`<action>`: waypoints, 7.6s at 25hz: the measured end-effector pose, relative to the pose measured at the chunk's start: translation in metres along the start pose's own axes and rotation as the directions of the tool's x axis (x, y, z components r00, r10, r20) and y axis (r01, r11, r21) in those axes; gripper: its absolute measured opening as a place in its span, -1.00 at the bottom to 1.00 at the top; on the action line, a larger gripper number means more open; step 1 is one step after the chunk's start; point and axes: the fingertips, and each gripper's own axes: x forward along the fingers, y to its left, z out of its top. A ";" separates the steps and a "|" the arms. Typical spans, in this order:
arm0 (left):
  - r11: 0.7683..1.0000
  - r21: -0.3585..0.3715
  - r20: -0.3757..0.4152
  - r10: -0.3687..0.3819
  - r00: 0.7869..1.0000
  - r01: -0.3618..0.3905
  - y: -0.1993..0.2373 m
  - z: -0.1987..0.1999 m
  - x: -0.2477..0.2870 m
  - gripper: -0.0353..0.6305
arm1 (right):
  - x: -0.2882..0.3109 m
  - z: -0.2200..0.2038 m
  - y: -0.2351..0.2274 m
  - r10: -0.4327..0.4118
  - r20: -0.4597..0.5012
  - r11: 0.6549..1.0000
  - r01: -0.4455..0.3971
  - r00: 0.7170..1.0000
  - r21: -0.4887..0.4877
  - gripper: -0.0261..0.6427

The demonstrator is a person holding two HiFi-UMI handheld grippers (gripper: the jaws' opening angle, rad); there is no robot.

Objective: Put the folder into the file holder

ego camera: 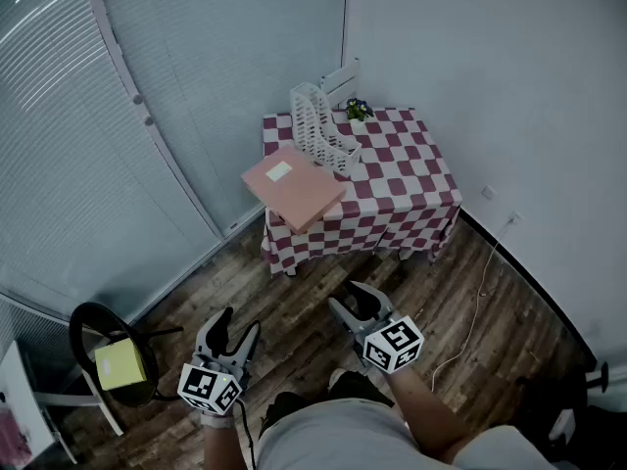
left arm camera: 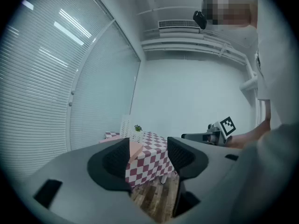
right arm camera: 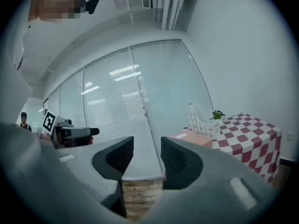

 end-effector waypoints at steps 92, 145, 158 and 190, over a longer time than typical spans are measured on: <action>0.909 -0.116 -0.316 -0.416 0.853 0.400 0.184 -0.033 0.297 -0.18 | 0.207 -0.037 -0.277 -0.528 0.039 0.543 0.302 0.848 0.784 -0.04; 0.934 -0.128 -0.178 -0.354 0.918 0.335 0.239 0.005 0.280 -0.18 | 0.337 0.040 -0.209 -0.365 0.000 0.924 0.362 0.931 -0.122 -0.03; 0.892 -0.111 -0.177 -0.452 0.874 0.438 0.249 0.007 0.303 -0.18 | 0.327 0.076 -0.211 -0.357 0.075 0.921 0.365 0.931 -0.139 -0.11; 0.936 -0.059 -0.161 -0.352 0.922 0.347 0.034 0.024 0.476 -0.18 | 0.153 0.222 -0.384 -0.012 0.128 0.986 0.033 0.992 -0.161 -0.11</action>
